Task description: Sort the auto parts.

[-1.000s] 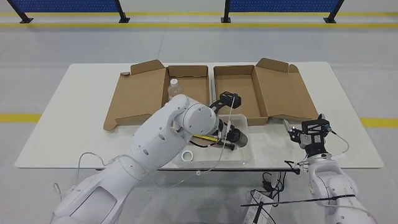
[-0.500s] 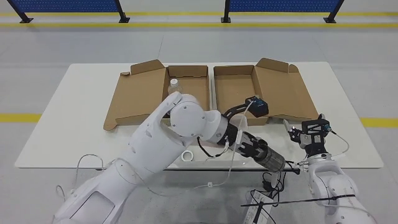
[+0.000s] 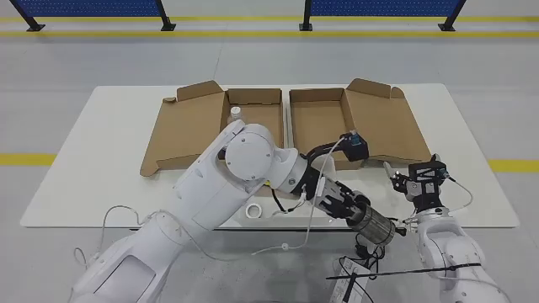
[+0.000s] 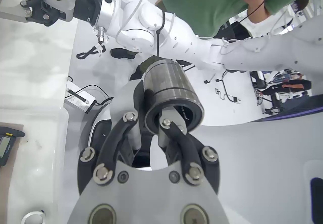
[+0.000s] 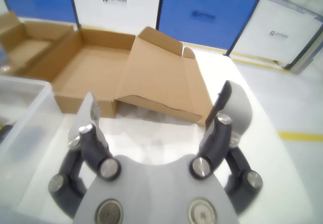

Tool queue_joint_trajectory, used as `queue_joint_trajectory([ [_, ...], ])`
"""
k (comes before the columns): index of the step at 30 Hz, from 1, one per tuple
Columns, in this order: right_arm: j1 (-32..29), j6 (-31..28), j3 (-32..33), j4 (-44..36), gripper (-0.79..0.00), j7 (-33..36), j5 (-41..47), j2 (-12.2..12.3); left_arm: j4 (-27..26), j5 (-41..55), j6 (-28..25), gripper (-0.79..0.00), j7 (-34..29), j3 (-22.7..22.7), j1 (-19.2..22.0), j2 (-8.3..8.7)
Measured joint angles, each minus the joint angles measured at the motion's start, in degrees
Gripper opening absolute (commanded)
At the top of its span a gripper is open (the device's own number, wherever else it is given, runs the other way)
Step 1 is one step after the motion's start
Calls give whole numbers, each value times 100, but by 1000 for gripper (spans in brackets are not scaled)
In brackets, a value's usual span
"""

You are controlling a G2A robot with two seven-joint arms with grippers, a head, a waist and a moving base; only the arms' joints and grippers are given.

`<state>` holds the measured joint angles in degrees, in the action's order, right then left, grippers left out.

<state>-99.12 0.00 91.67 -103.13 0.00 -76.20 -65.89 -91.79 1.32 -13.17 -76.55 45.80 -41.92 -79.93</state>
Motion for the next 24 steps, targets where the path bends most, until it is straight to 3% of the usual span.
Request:
queue_joint_trajectory([
  [9,0,0,0,0,0,0,0,0,-156,-664,477,-785,316,344,-174,157],
  [24,0,0,0,0,0,0,0,0,-1152,-1313,958,-785,404,1358,-844,514],
])
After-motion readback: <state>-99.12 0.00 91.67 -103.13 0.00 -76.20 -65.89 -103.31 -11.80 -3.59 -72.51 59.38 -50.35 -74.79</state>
